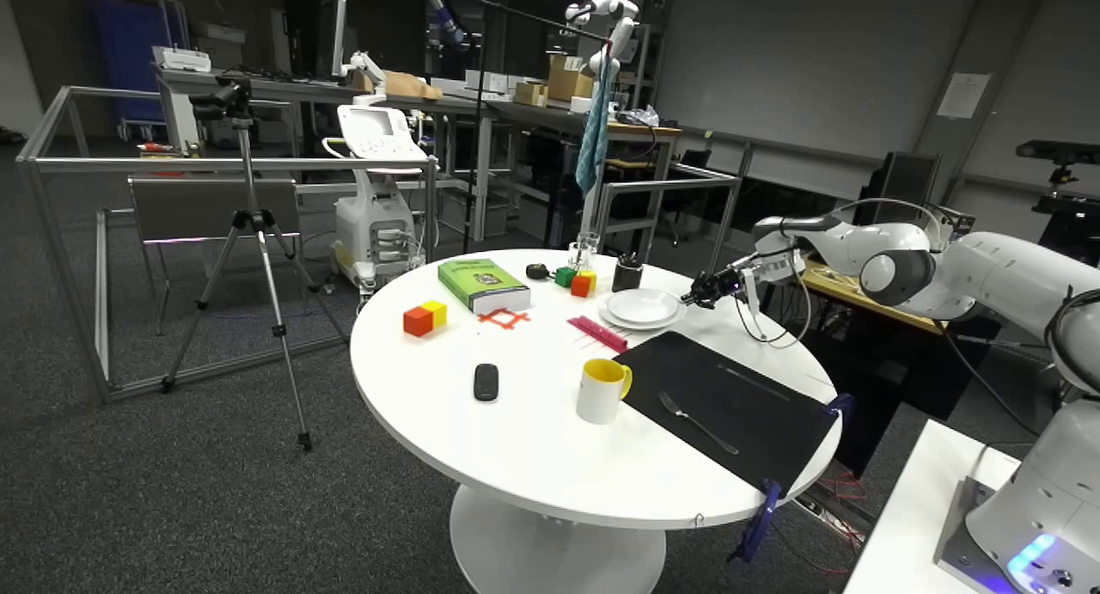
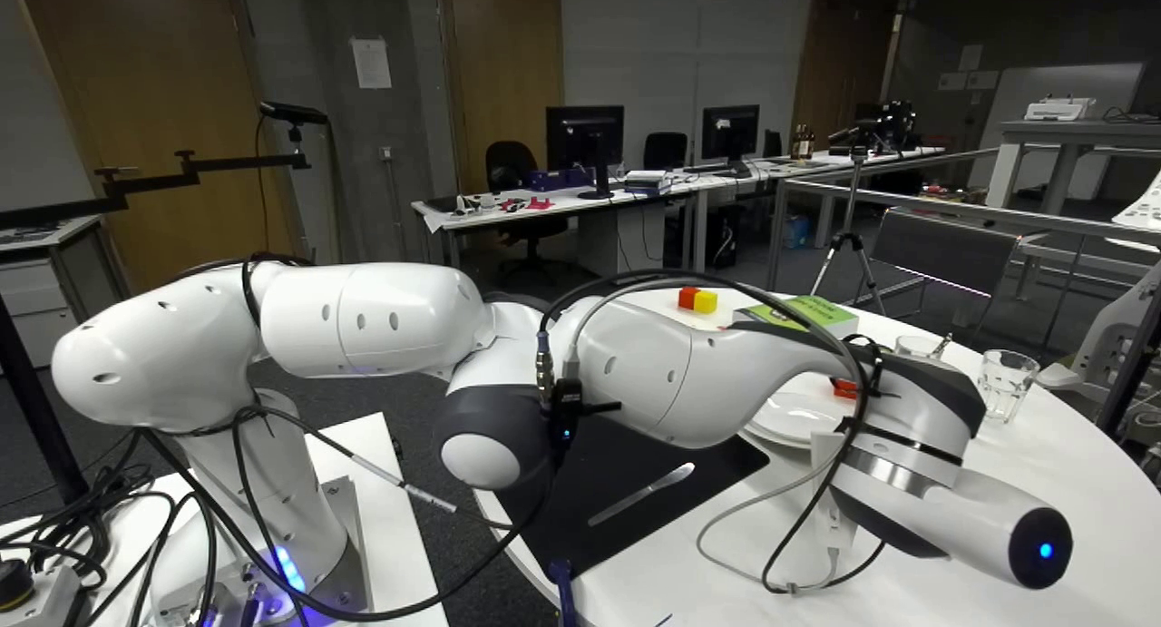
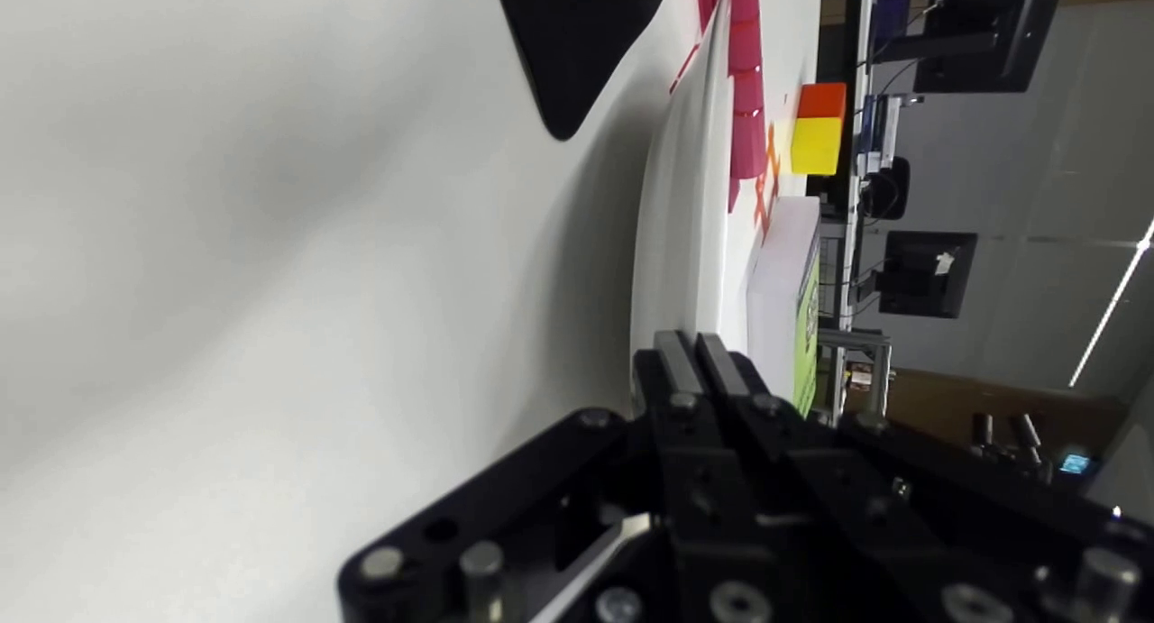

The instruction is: Move the plates backwards

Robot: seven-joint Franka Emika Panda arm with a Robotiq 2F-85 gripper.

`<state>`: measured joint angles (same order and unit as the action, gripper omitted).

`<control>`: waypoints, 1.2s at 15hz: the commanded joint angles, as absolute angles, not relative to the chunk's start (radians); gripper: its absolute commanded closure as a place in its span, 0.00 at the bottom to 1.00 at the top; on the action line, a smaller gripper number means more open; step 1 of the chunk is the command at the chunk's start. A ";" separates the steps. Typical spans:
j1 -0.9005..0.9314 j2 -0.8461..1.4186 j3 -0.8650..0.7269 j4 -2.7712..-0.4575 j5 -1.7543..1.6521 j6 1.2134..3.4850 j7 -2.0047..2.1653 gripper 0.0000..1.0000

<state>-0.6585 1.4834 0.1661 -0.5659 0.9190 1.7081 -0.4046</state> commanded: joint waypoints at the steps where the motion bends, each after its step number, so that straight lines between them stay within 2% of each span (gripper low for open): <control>1: -0.686 1.483 0.203 -0.569 0.940 1.679 -0.393 0.99; 18: -0.702 1.483 0.192 -0.598 0.933 1.664 -0.391 0.99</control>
<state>-0.6787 1.4834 0.1661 -0.5986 0.9193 1.7021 -0.4046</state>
